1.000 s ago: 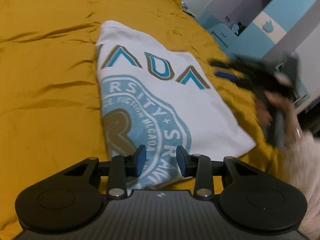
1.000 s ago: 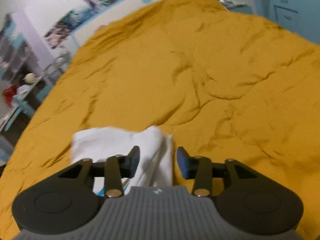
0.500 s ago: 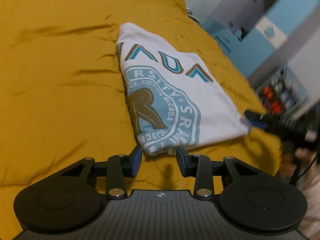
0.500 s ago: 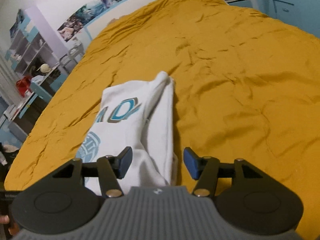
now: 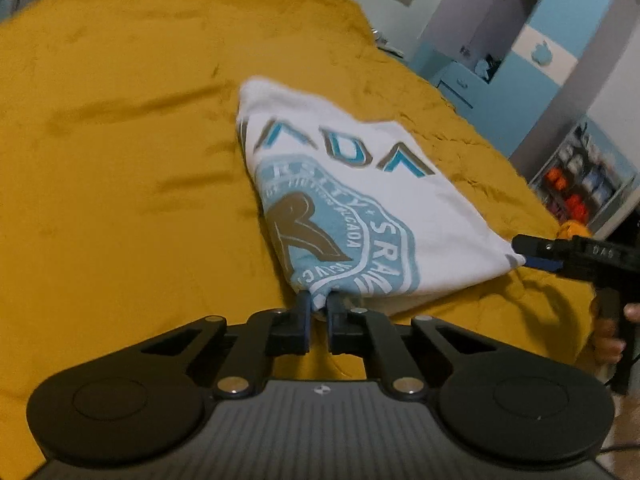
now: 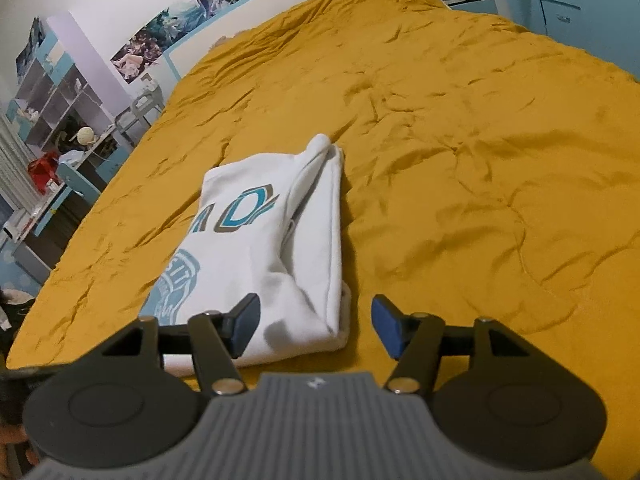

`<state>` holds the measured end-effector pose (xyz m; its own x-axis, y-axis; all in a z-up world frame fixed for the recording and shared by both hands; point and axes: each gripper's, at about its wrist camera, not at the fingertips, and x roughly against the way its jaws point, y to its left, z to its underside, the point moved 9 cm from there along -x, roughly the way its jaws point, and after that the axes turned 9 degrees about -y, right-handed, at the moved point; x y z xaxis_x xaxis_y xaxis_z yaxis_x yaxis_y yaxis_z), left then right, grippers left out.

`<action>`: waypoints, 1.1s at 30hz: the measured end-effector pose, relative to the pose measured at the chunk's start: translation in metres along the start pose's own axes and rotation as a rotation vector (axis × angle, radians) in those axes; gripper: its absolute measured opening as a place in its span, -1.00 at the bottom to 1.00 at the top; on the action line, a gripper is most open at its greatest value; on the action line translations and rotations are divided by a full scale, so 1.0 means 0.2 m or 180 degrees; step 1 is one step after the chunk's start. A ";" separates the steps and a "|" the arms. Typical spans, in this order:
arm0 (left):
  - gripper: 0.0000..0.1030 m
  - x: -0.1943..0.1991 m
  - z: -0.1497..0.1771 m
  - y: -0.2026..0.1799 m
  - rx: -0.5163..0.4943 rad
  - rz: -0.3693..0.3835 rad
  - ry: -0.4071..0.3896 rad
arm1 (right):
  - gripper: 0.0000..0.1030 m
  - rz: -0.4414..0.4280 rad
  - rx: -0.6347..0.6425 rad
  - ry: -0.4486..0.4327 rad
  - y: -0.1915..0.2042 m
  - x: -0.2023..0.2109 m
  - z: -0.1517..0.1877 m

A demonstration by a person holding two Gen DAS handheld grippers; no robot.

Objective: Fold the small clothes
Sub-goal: 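Grasp the folded t-shirt edge with both grippers and fold it over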

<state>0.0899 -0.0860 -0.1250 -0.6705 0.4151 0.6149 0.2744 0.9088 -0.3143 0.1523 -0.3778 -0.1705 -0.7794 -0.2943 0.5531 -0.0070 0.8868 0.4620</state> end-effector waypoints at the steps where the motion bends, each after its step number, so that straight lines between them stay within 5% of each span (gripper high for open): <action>1: -0.86 -0.01 0.00 0.01 -0.0052 -0.0062 0.0044 | 0.19 -0.0011 -0.0008 0.0006 0.00 0.00 0.00; 4: -0.89 -0.11 0.13 0.08 0.0096 -0.0086 0.0446 | 0.21 0.0023 0.0031 0.0010 -0.01 0.00 0.00; 9: -0.97 -0.11 0.18 0.08 0.0037 -0.0103 0.0532 | 0.22 0.0100 0.0144 -0.0040 -0.01 0.00 -0.01; 16: -0.90 0.09 -0.06 0.02 0.0125 0.0099 0.0085 | 0.22 -0.0130 0.0181 0.0004 0.02 0.01 0.00; 20: -0.89 -0.02 -0.13 -0.06 0.0178 0.0275 -0.0025 | 0.20 -0.0157 0.0252 0.0060 0.05 -0.05 0.03; 22: -0.89 -0.10 -0.11 -0.07 0.0208 0.0292 0.0049 | -0.27 -0.0117 0.0293 0.0098 0.06 -0.08 0.04; 23: -0.88 -0.14 -0.10 -0.07 0.0236 0.0264 0.0101 | -0.77 -0.0011 0.0318 0.0091 0.05 -0.09 0.04; 26: -0.85 -0.20 -0.07 -0.06 0.0182 0.0188 0.0171 | -0.88 -0.0036 0.0310 -0.0056 0.06 -0.03 -0.01; 28: -0.83 -0.23 -0.02 -0.04 0.0225 0.0168 0.0253 | -0.87 0.0070 0.0311 0.0044 0.02 -0.07 0.02; 30: -0.83 -0.24 0.01 -0.03 0.0292 0.0175 0.0281 | -0.62 0.0175 0.0245 0.0239 -0.05 -0.14 0.08; 33: -0.83 -0.21 -0.03 -0.02 0.0317 0.0209 0.0215 | -0.36 0.0068 0.0024 0.0024 -0.07 -0.11 0.00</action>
<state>0.1215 -0.1067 -0.1456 -0.6045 0.4786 0.6368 0.2441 0.8722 -0.4238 0.1706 -0.3843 -0.1896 -0.7747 -0.2780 0.5680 0.0049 0.8956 0.4449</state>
